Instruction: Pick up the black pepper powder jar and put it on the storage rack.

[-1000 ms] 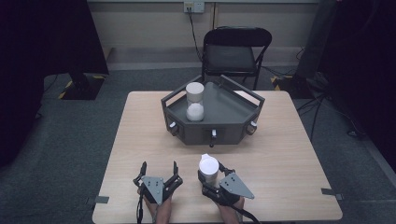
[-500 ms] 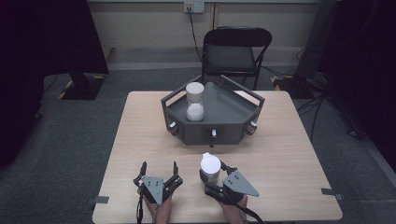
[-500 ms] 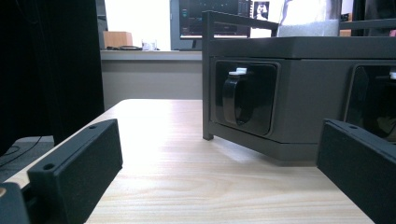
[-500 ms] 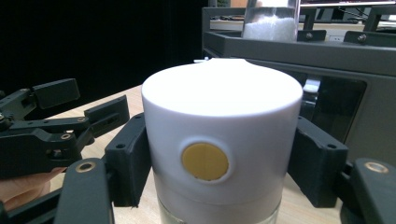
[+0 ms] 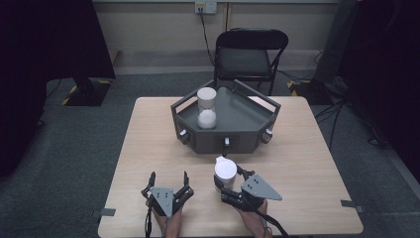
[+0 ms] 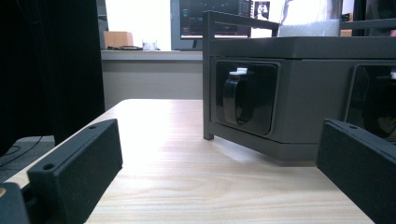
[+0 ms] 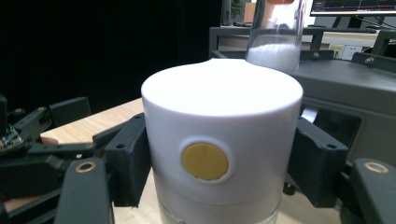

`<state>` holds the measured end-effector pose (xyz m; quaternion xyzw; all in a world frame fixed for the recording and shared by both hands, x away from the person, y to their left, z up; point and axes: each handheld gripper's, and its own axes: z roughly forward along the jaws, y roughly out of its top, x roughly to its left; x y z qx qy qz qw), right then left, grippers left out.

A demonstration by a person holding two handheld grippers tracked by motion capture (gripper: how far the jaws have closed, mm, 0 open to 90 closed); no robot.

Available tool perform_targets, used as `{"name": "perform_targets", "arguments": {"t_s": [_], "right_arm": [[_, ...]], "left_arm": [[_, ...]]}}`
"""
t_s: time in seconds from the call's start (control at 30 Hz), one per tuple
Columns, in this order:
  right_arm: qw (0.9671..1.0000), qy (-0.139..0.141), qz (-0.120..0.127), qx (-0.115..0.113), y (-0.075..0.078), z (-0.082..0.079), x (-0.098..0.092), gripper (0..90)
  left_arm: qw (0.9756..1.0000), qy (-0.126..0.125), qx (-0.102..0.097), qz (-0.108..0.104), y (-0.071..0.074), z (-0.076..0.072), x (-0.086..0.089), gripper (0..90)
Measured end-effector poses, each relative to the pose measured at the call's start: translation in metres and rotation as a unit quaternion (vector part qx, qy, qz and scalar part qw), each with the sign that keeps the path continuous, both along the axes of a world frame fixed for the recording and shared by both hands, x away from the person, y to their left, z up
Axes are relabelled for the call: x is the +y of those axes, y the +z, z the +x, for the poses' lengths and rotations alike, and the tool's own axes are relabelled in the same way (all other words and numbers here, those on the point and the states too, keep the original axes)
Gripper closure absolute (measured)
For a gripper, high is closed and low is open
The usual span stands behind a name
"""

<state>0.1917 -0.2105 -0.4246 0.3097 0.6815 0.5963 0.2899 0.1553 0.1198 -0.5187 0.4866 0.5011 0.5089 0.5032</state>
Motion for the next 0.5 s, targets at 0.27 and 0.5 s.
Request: {"name": "perform_targets", "arguments": {"t_s": [0.27,0.5], "right_arm": [[1.0000,0.007,0.005,-0.005,0.017,0.013,-0.010,29.4],[0.9999,0.007,0.005,-0.010,0.036,0.029,-0.020,29.4]], "left_arm": [[1.0000,0.000,0.000,0.000,0.000,0.000,0.000,0.1],[1.0000,0.000,0.000,0.000,0.000,0.000,0.000,0.1]]}}
